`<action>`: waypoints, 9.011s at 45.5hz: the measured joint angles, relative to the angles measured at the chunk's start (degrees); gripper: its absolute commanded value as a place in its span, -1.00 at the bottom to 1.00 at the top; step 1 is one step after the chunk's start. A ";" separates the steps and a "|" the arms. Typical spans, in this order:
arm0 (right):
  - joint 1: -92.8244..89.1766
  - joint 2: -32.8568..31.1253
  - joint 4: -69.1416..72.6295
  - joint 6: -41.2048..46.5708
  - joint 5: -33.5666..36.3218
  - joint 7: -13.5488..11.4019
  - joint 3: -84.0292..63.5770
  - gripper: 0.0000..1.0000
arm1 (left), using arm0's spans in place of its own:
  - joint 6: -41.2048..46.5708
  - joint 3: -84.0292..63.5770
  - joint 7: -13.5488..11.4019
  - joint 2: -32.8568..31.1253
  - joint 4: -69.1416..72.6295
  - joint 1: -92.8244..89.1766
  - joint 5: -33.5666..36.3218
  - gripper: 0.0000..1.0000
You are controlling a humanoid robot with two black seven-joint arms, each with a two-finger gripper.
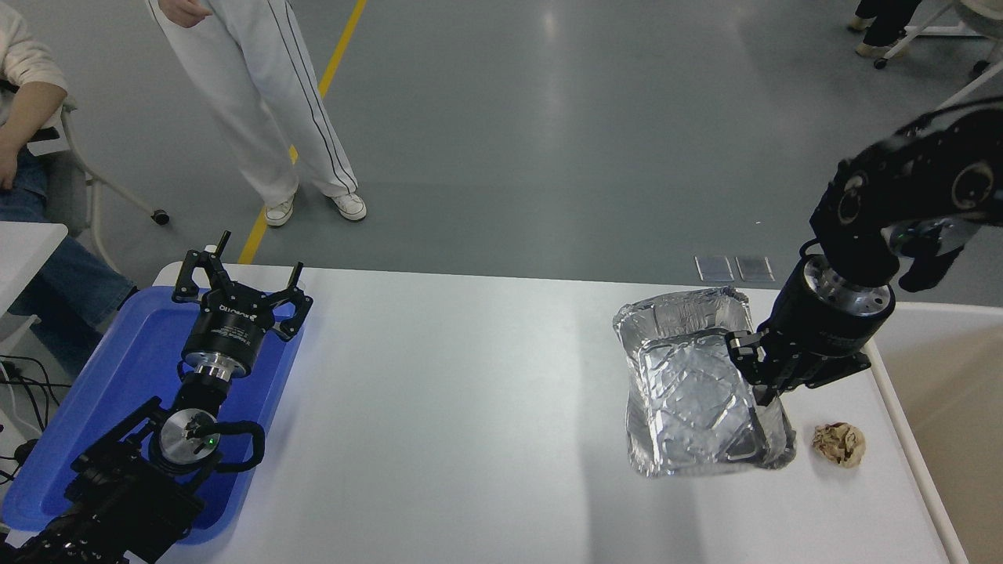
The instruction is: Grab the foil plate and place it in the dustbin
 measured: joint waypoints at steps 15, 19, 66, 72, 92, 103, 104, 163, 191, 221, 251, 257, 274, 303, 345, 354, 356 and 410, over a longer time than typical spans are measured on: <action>10.58 -3.68 0.33 1.20 -3.30 0.03 -1.37 -1.00 | 0.00 0.02 0.00 0.00 0.00 0.00 0.00 1.00; 12.56 -4.29 0.44 1.32 -3.97 0.02 -1.54 -1.00 | 0.00 0.02 0.00 0.00 0.00 0.00 0.00 1.00; 14.00 -33.67 -5.13 1.52 -20.76 -0.12 -16.29 -1.00 | 0.00 0.01 0.00 0.01 0.01 0.04 -0.02 1.00; 14.02 -38.32 -7.34 1.52 -22.21 -0.15 -19.01 -1.00 | 0.00 0.00 0.00 0.00 0.01 0.05 -0.03 1.00; 13.65 -52.00 -15.94 1.51 -28.64 -0.15 -23.02 -1.00 | 0.00 -0.04 -0.01 0.00 0.00 0.08 -0.03 1.00; 9.49 -56.99 -22.93 1.51 -30.39 -0.15 -19.52 -1.00 | 0.00 -0.06 -0.04 0.00 0.01 0.09 -0.04 1.00; 8.81 -57.32 -23.40 1.51 -30.46 -0.16 -18.86 -1.00 | 0.00 -0.06 -0.05 0.00 0.01 0.09 -0.05 1.00; -80.43 -29.07 -70.48 -15.30 -4.95 0.21 45.05 -1.00 | 0.00 -0.05 -0.08 0.00 0.00 0.09 -0.05 1.00; -93.22 -19.09 -77.39 -39.19 -4.17 0.30 48.87 -1.00 | 0.00 -0.06 -0.08 0.00 0.00 0.09 -0.04 1.00; -94.73 -15.62 -77.80 -50.68 -4.16 0.29 49.13 0.90 | 0.00 -0.06 -0.08 0.00 0.00 0.09 -0.04 1.00; -94.38 -12.90 -77.75 -58.78 -3.54 0.30 49.32 0.98 | 0.00 -0.06 -0.08 0.00 0.00 0.09 -0.04 1.00; -94.24 -12.90 -77.83 -58.97 -3.47 0.29 49.36 0.98 | 0.00 -0.06 -0.08 0.00 0.00 0.09 -0.04 1.00; -93.22 -14.66 -74.73 -58.51 -3.54 0.27 49.81 1.00 | 0.00 -0.12 -0.08 0.00 0.00 0.09 -0.04 1.00; -82.68 -36.31 -37.29 -56.30 -7.45 0.29 49.50 1.00 | 0.00 -0.17 -0.08 0.00 0.01 0.09 -0.05 1.00; -69.04 -52.78 -20.17 -11.76 -19.64 -0.17 47.24 1.00 | 0.00 -0.18 -0.08 0.00 0.00 0.07 -0.04 1.00; -63.25 -46.01 -23.73 -10.14 -20.34 -0.18 36.40 1.00 | 0.00 -0.23 -0.08 0.00 0.00 0.07 -0.04 1.00; -60.90 -44.67 -24.06 -9.83 -20.33 -0.13 33.04 1.00 | 0.00 -0.24 -0.08 0.00 0.01 0.07 -0.04 1.00; -0.10 -8.11 -10.11 1.45 -11.94 0.32 0.02 1.00 | 0.00 -0.24 -0.07 0.01 0.01 0.08 -0.05 1.00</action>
